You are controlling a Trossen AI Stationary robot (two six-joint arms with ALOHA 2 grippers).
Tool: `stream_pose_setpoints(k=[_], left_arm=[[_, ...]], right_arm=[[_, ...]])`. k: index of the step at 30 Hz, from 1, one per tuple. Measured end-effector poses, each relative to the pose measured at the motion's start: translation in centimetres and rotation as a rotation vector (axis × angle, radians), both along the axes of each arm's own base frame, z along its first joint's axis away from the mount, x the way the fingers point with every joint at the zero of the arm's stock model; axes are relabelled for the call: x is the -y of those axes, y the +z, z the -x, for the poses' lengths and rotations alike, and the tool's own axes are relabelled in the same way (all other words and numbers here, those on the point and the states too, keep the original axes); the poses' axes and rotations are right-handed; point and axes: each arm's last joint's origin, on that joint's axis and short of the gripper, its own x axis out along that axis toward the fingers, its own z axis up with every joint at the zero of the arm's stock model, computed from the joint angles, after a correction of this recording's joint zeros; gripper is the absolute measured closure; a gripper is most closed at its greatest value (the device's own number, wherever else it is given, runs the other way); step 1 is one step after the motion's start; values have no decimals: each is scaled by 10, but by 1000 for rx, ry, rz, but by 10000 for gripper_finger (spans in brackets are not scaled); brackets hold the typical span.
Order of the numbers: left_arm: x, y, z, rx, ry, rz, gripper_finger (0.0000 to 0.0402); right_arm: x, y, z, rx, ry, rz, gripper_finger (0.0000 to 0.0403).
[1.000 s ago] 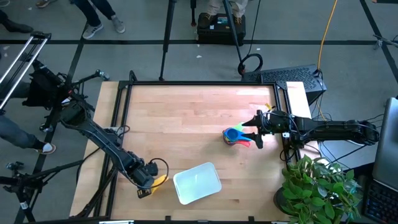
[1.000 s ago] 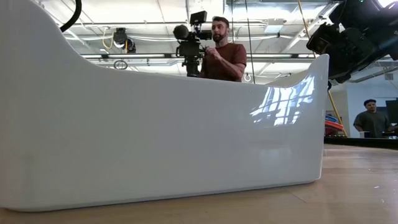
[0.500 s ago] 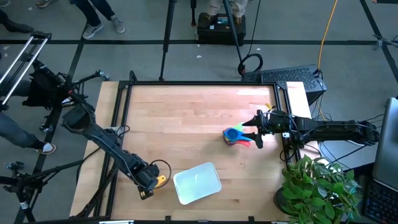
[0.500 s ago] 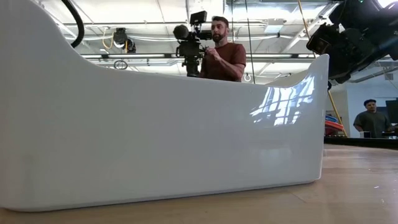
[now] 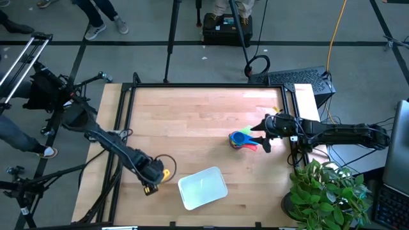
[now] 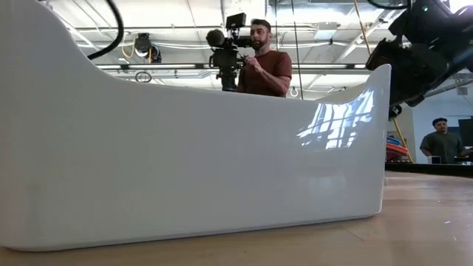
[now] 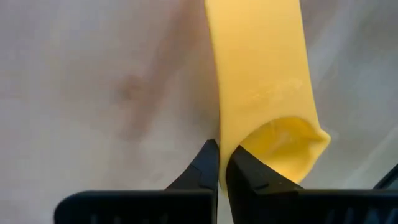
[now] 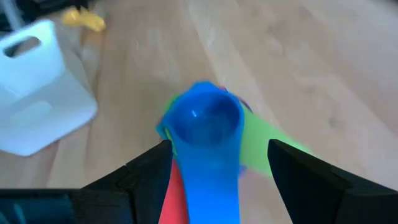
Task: Nest measuring cups in basket
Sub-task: Stack the yellow measuring cup on the blue measuring cup
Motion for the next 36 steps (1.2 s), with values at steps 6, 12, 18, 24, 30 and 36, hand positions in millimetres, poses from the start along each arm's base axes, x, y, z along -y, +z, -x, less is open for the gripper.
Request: stream_pose_setpoints(k=[6,12,18,24,30,36], left_arm=[[-43,39,-1,50,-32,-86,393],[-87,75,-15,118,-93,-180,393],[-117,91,-29,197,-145,-225,393],[-133,104,-34,249,-171,-274,394],[-140,107,-35,267,-190,-289,394],[-143,107,-35,266,-193,-313,394]], right_arm=[[-1,-7,4,-76,9,-85,145],[-1,-3,3,-123,-6,-119,145],[0,-4,-4,-212,-7,-163,144],[1,-9,-15,-298,27,-189,145],[4,-3,-30,-331,61,-149,178],[7,-6,-43,-364,91,-123,225]])
